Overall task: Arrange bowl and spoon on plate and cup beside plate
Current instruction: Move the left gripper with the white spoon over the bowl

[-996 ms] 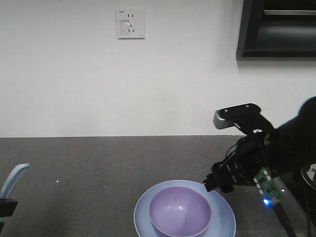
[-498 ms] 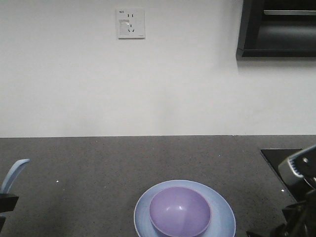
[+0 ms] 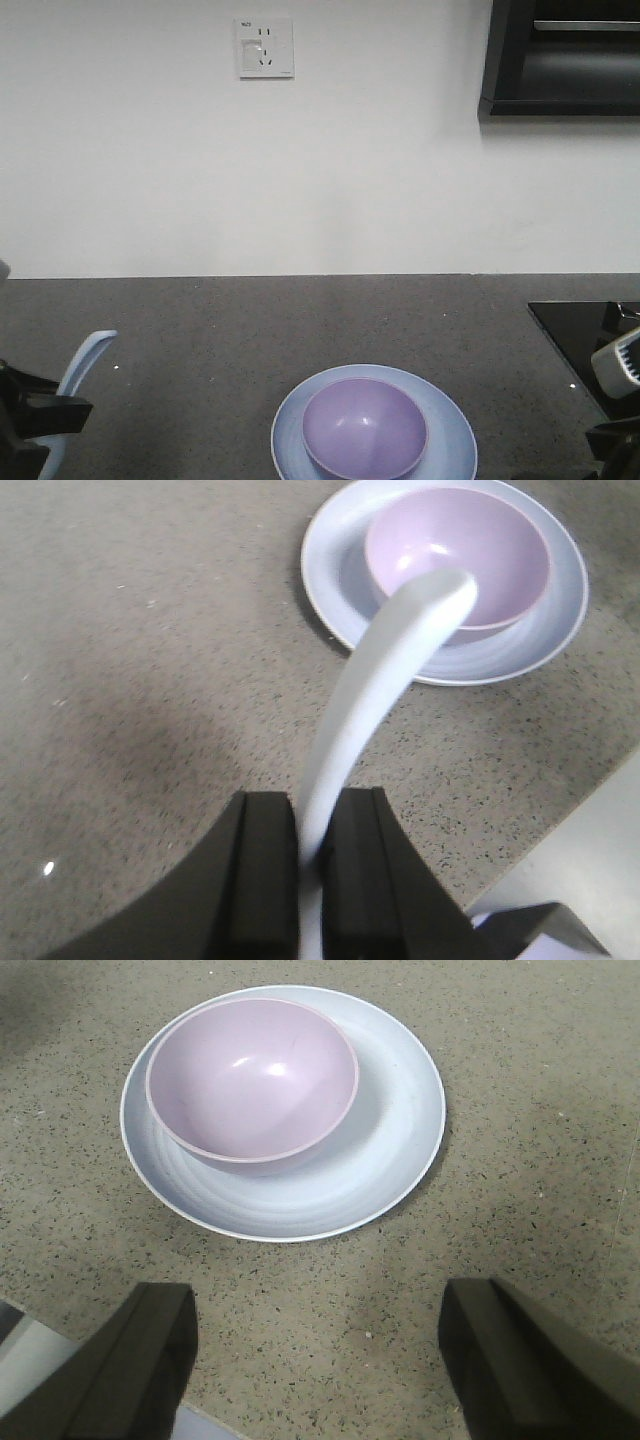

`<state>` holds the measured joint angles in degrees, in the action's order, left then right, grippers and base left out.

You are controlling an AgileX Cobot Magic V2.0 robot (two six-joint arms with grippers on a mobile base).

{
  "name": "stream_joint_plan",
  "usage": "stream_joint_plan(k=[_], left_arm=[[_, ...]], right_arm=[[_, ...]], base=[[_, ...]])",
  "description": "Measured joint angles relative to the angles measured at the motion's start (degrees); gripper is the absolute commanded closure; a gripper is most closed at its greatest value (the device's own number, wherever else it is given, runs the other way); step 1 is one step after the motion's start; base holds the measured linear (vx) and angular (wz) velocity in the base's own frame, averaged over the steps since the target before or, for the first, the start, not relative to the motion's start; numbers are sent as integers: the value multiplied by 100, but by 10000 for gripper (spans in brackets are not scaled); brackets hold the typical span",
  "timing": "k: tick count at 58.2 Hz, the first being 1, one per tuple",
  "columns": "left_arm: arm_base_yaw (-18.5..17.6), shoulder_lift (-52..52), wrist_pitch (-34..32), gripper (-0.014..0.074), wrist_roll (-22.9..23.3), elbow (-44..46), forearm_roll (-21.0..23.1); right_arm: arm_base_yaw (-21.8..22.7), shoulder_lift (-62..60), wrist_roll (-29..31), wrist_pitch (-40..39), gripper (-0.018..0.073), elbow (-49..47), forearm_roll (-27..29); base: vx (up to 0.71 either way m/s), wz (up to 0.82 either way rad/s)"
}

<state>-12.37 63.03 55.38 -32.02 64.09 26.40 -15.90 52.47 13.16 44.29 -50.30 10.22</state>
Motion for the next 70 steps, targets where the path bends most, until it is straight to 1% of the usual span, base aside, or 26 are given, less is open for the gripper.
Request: stream_joint_plan(k=[7,15,23,32,40,49,57,70], left_arm=[[-217,456,103,413,-223,416,45],[-652,1128,158,411,-400,982,66],[-1053,1878,267,407,-451,1656,-65],[-1384,2557,298,403,-457,2325,-198],[-1672,3134,244,401,-502,2909,-216],[-2006,3757,-21,400,-509,3519,-216],[-2244,4294,-388,397,-509,3863,-209],[-2507,4958,-1142,393,-510,4008,-81]], right_arm=[[0,0,0,0,10,0,0],[0,0,0,-2,10,0,0],[0,0,0,-7,10,0,0],[0,0,0,-7,10,0,0],[0,0,0,-9,10,0,0],[0,0,0,-9,10,0,0],[0,0,0,-9,10,0,0],[0,0,0,-9,10,0,0]], base=[[0,0],[0,0],[0,0],[0,0],[0,0],[0,0],[0,0],[0,0]])
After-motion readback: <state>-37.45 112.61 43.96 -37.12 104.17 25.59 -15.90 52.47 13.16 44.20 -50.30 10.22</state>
